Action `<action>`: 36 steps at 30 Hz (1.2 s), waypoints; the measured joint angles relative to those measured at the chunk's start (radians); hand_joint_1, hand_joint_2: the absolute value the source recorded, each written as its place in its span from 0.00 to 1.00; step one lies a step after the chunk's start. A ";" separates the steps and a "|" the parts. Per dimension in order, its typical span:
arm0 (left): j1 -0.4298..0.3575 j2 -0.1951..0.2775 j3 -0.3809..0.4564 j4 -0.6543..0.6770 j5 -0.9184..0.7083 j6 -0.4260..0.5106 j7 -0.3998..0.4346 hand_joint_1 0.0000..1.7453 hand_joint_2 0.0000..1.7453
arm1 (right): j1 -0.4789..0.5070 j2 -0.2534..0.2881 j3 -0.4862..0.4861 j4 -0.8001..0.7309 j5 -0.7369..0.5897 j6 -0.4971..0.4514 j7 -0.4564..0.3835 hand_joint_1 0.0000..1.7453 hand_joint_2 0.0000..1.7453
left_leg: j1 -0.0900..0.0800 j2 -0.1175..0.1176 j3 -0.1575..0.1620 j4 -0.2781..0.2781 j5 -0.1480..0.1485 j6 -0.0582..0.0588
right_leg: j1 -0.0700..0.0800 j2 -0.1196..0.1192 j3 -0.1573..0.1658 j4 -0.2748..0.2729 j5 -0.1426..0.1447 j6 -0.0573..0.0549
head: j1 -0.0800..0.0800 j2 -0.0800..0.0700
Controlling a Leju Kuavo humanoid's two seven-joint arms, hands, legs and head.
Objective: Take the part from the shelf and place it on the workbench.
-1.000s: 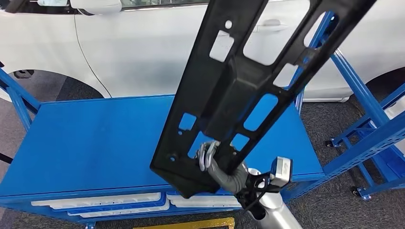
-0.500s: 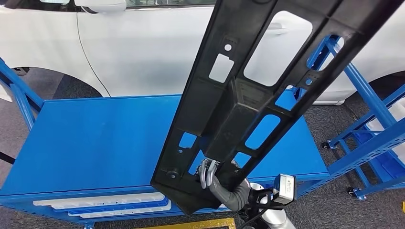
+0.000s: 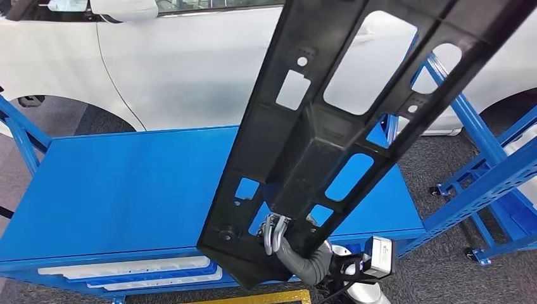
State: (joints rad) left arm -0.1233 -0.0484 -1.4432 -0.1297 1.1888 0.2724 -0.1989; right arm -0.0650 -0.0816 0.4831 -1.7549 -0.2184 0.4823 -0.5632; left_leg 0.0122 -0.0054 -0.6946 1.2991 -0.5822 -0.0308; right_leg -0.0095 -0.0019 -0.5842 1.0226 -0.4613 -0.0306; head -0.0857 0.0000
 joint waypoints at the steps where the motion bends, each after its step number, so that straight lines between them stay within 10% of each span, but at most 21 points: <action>1: -0.001 0.000 0.001 0.000 0.003 0.004 0.010 0.00 1.00 | 0.002 0.000 0.001 -0.001 0.003 -0.001 0.002 1.00 1.00 | 0.000 0.000 0.019 -0.036 0.027 0.003 | 0.001 0.001 0.001 0.001 0.000 0.000 | 0.000 0.000; 5: -0.003 0.000 0.002 0.000 0.011 0.023 0.042 0.00 1.00 | 0.004 0.003 0.002 -0.008 0.003 -0.007 0.007 1.00 1.00 | -0.007 0.000 0.134 -0.268 0.114 0.025 | 0.006 0.003 0.003 0.002 -0.001 0.008 | 0.000 0.000; 9: -0.002 0.000 0.005 0.000 0.025 0.032 0.061 0.00 1.00 | -0.001 0.007 0.003 -0.008 -0.012 -0.010 0.025 1.00 1.00 | -0.007 -0.001 0.141 -0.296 0.125 0.045 | 0.006 0.002 -0.001 0.004 -0.003 0.031 | 0.000 0.000; 14: -0.002 -0.002 0.010 0.000 0.030 0.040 0.065 0.00 1.00 | -0.019 0.008 0.003 0.003 -0.045 -0.014 0.046 1.00 1.00 | -0.002 0.001 0.140 -0.307 0.135 0.058 | 0.000 0.002 -0.114 0.247 -0.121 0.048 | 0.000 0.000; 16: -0.001 -0.002 0.011 0.000 0.031 0.041 0.068 0.00 1.00 | -0.023 0.008 0.003 0.010 -0.053 -0.014 0.047 1.00 1.00 | -0.002 0.000 0.140 -0.304 0.134 0.057 | -0.003 0.002 -0.111 0.242 -0.096 0.051 | 0.000 0.000; 19: -0.002 -0.002 0.013 0.000 0.030 0.041 0.075 0.00 1.00 | -0.037 0.008 0.003 0.018 -0.067 -0.016 0.047 1.00 1.00 | -0.004 -0.001 0.138 -0.295 0.131 0.050 | -0.003 0.002 -0.019 0.054 -0.008 0.043 | 0.000 0.000; 24: -0.004 -0.002 0.013 0.000 0.028 0.041 0.085 0.00 1.00 | -0.046 0.003 0.002 0.027 -0.077 -0.019 0.046 1.00 1.00 | -0.007 -0.001 0.127 -0.285 0.128 0.024 | 0.001 0.004 -0.003 -0.006 0.015 0.017 | 0.000 0.000; 30: -0.004 -0.002 0.019 0.000 0.042 0.050 0.073 0.00 1.00 | -0.053 0.003 0.003 0.030 -0.086 -0.023 0.056 1.00 1.00 | -0.001 0.000 0.036 -0.011 -0.041 0.006 | -0.001 -0.005 -0.034 -0.010 0.043 -0.001 | 0.000 0.000; 36: -0.006 -0.002 0.025 0.000 0.042 0.051 0.071 0.00 1.00 | -0.061 0.003 0.004 0.032 -0.087 -0.024 0.062 1.00 1.00 | -0.008 -0.001 0.212 -0.295 0.059 0.027 | 0.003 -0.005 -0.067 0.002 0.075 0.022 | 0.000 0.000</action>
State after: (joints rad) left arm -0.1294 -0.0501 -1.4185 -0.1297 1.2305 0.3235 -0.1284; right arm -0.1260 -0.0783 0.4874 -1.7227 -0.3056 0.4581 -0.5016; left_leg 0.0046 -0.0067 -0.4831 1.0043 -0.5236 -0.0041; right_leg -0.0066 -0.0071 -0.6511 1.0242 -0.3864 -0.0082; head -0.0855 0.0000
